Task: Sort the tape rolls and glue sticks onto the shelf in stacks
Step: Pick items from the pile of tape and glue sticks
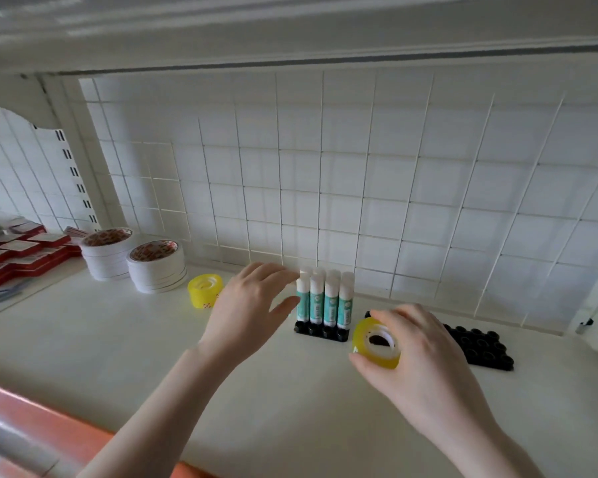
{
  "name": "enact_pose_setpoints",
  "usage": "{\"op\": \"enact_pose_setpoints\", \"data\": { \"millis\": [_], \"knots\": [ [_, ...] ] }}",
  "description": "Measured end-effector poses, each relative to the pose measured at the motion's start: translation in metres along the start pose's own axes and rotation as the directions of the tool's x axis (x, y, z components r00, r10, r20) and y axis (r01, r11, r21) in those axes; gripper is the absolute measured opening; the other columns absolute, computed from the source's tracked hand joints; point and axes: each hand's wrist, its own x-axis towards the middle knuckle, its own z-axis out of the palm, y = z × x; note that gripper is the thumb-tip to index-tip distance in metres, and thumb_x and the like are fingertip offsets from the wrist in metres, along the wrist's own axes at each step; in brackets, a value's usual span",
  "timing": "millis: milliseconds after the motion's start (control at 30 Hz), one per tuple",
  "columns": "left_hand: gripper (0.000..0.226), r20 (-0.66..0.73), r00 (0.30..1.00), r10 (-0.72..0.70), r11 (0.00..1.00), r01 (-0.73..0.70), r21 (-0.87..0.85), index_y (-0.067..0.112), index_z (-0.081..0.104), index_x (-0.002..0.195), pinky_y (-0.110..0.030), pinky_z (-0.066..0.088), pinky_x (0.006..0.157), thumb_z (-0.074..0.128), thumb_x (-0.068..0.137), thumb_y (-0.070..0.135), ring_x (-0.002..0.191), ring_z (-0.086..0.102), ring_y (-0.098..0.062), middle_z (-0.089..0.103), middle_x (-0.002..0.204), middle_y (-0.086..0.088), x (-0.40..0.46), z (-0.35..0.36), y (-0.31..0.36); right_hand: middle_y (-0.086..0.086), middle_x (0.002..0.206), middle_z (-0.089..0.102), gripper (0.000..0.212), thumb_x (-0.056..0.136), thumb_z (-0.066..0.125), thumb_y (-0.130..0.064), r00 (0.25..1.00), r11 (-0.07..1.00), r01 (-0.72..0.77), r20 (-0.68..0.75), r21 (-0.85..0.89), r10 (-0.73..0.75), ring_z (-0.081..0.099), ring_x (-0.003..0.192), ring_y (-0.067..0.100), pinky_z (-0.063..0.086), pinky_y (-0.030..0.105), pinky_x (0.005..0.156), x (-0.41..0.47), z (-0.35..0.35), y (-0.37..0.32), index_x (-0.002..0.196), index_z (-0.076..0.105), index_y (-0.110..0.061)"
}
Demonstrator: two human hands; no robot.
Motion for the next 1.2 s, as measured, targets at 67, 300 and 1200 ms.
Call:
{"op": "enact_pose_setpoints", "data": {
  "millis": [67, 300, 1200],
  "knots": [
    [0.029, -0.029, 0.999, -0.045, 0.999, 0.045, 0.016, 0.018, 0.07, 0.1, -0.018, 0.042, 0.072, 0.061, 0.077, 0.034, 0.087, 0.058, -0.015, 0.068, 0.094, 0.006, -0.014, -0.015, -0.02, -0.003, 0.086, 0.059, 0.048, 0.058, 0.083, -0.038, 1.0, 1.0, 0.022, 0.008, 0.0, -0.022, 0.062, 0.077, 0.022, 0.046, 0.028, 0.066, 0.006, 0.007, -0.015, 0.097, 0.069, -0.015],
    [0.027, 0.003, 0.993, -0.119, 0.991, 0.119, 0.061, 0.021, 0.071, 0.095, -0.02, 0.045, 0.063, 0.061, 0.077, 0.039, 0.083, 0.06, -0.013, 0.067, 0.091, 0.009, -0.054, -0.055, -0.096, -0.005, 0.093, 0.057, 0.046, 0.065, 0.079, -0.039, 0.999, 0.999, 0.028, 0.019, 0.02, -0.029, 0.06, 0.089, 0.02, 0.039, 0.024, 0.073, 0.03, 0.048, -0.077, 0.104, 0.068, -0.018],
    [0.031, 0.173, 0.968, -0.183, 0.948, 0.22, -0.228, 0.027, 0.07, 0.099, -0.029, 0.052, 0.07, 0.055, 0.076, 0.041, 0.09, 0.058, -0.008, 0.064, 0.097, 0.015, -0.083, -0.039, -0.164, -0.001, 0.128, 0.05, 0.064, 0.076, 0.074, -0.036, 0.936, 0.991, -0.131, 0.333, 0.03, 0.114, 0.049, 0.117, 0.014, 0.033, 0.02, 0.088, 0.111, 0.136, -0.119, 0.133, 0.05, -0.021]
  ]
}}
